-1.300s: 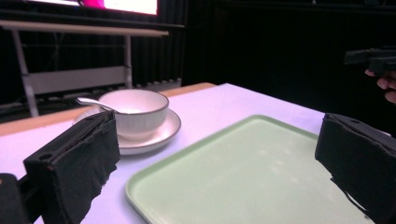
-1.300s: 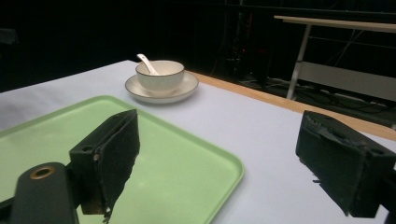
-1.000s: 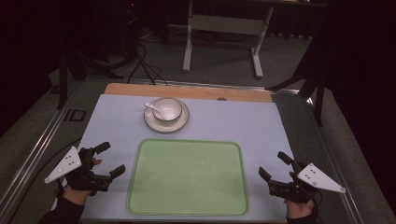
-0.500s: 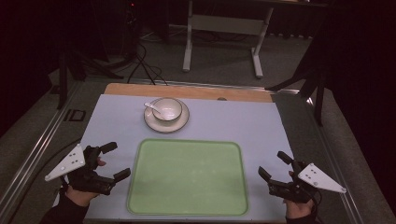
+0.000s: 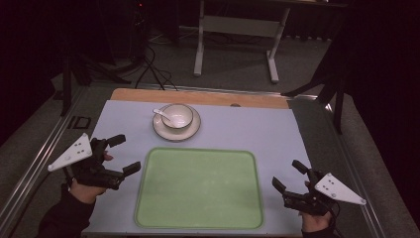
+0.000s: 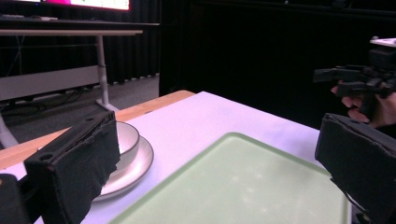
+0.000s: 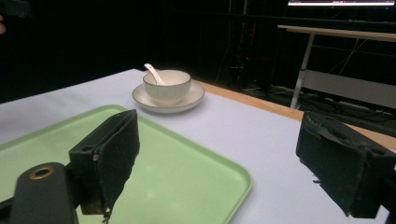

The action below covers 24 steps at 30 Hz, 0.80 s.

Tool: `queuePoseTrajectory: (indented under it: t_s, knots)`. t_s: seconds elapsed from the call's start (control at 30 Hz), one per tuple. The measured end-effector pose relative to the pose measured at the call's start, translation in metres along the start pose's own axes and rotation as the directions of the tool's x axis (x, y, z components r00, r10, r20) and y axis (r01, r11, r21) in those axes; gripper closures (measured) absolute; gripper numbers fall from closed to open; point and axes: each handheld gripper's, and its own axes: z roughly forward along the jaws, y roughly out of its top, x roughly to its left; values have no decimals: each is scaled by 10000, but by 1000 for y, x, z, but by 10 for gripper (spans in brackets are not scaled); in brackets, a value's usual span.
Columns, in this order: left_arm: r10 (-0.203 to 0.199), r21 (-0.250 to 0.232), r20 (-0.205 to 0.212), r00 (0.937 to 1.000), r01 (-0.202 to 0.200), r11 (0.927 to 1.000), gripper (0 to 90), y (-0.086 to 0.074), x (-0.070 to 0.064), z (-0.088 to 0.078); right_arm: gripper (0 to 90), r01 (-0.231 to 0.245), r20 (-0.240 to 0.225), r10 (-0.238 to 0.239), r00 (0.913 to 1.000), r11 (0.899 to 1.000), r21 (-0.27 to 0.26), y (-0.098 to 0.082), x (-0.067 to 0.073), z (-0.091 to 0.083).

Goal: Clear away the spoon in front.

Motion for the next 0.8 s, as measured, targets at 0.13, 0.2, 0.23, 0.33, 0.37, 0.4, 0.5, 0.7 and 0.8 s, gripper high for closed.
queuePoseTrajectory:
  t_s: [0.13,0.2,0.23,0.33,0.37,0.4,0.5,0.7,0.8]
  knots:
    - [-209,-254,-175,9996,204,9995,24,8,13,12,132,-144,-83,143,9999,9997,-184,2,1,-2]
    - [-328,-350,-283,9991,318,9989,32,8,16,16,132,-149,-107,148,9998,9997,-174,1,1,-1]
    - [-443,-429,-351,9984,428,9982,32,9,19,19,132,-139,-118,137,9998,9998,-141,1,1,-1]
    - [-890,-680,-776,9930,838,9942,66,10,32,32,133,-199,-146,197,9997,9997,-170,1,1,-1]
    - [-1082,-790,-1061,9885,1001,9918,80,10,35,35,133,-206,-148,204,9997,9996,-167,2,2,-1]
    - [-1082,-790,-1061,9885,1001,9918,108,10,35,35,133,-206,-148,204,9997,9996,-167,2,2,-1]
    - [-1898,-1148,-1600,9687,1727,9783,142,11,52,46,133,-166,-170,163,9997,9997,-170,2,2,-1]
    - [-2583,-905,-2476,9338,2431,9658,148,7,71,65,132,-189,-241,184,9995,9997,-183,2,3,-1]
    - [-2904,-794,-2567,9218,2794,9569,177,3,76,72,132,-194,-261,189,9995,9997,-179,2,3,-1]
